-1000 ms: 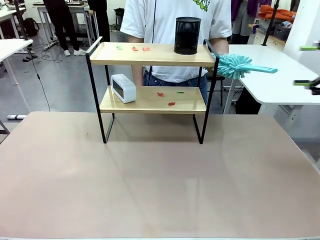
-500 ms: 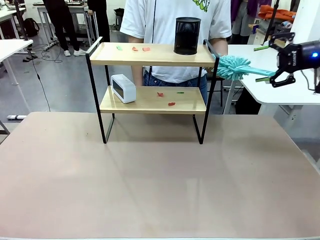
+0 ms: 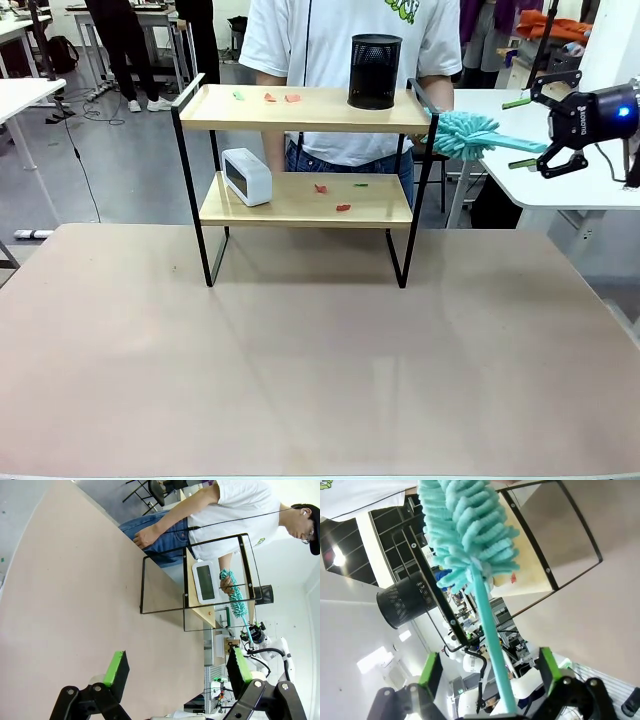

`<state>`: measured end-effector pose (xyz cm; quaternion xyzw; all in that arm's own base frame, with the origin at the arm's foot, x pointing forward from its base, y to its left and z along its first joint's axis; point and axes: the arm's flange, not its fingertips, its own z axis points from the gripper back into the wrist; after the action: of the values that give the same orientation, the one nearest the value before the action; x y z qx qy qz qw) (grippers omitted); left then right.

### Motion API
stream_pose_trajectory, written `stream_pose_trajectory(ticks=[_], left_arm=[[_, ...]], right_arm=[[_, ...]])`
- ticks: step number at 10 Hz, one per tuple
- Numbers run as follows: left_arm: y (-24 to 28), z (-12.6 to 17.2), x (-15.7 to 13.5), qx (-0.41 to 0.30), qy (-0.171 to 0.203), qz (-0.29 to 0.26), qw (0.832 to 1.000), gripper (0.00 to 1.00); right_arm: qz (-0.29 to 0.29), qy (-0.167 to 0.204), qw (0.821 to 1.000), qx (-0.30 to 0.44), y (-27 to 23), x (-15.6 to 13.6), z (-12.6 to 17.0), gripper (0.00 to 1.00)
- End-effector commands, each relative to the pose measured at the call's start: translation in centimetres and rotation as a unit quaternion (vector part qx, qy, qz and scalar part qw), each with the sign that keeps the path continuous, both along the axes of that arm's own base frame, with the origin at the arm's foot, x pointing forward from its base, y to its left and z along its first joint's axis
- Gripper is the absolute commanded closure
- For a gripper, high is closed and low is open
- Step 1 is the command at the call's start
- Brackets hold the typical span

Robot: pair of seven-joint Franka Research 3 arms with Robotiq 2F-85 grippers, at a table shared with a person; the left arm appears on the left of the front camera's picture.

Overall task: Clean the shelf.
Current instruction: Pick up the Duster from the human.

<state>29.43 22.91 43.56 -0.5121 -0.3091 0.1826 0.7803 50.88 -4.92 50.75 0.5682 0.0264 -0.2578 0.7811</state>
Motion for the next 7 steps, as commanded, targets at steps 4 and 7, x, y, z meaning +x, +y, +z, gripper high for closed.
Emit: stream_pose_trajectory(ticks=[4,7], left_arm=[[0.03,0.03,0.00,0.002,-0.017,-0.003,1.000,0.00],[0.03,0.03,0.00,0.002,-0.017,-0.003,1.000,0.00]], right_arm=[[0.008,0.002,1.000,-0.004,0.73,0.63,0.13,0.24],[0.013,0.009,1.000,0.000,1.04,0.79,-0.03,1.00]])
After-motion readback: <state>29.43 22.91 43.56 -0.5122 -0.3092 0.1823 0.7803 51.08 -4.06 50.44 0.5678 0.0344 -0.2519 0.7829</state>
